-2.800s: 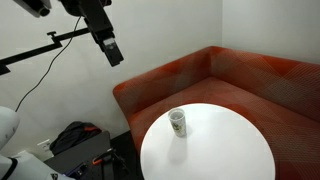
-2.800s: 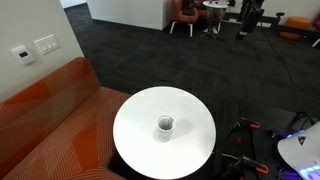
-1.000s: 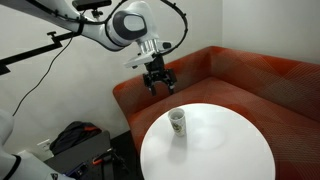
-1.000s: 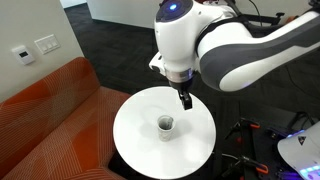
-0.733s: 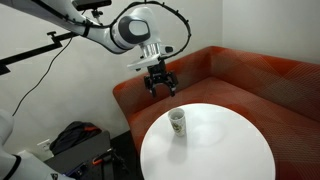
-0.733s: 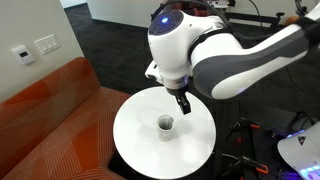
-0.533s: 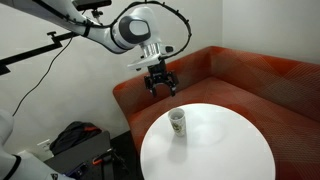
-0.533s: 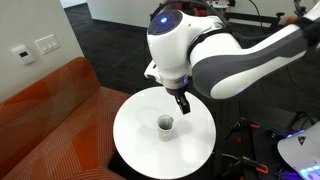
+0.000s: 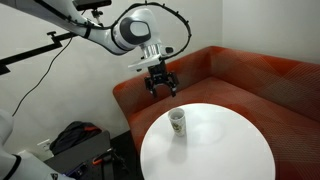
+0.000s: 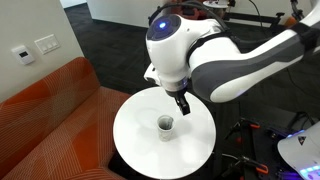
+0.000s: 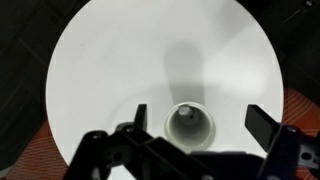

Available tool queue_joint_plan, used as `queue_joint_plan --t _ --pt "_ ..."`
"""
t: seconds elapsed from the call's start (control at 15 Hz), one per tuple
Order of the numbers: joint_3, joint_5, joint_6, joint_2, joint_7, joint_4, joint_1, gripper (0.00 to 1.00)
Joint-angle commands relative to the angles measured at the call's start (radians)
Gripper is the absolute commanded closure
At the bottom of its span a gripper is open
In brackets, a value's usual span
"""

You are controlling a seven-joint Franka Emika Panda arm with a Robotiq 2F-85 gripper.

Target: Pick up the marker inside the white cup and place it on the table-top

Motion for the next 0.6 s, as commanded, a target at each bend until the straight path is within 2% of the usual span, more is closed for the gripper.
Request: queue_joint_plan --t 0.0,0.2,0.53 --pt "0.005 -0.087 -0.038 0.066 0.029 0.055 0.034 0.0" --pt "0.005 -0.128 -0.082 0.127 0.053 0.105 0.062 0.0" --pt "0.001 -0.097 -0.149 0.209 0.049 0.2 0.069 0.0"
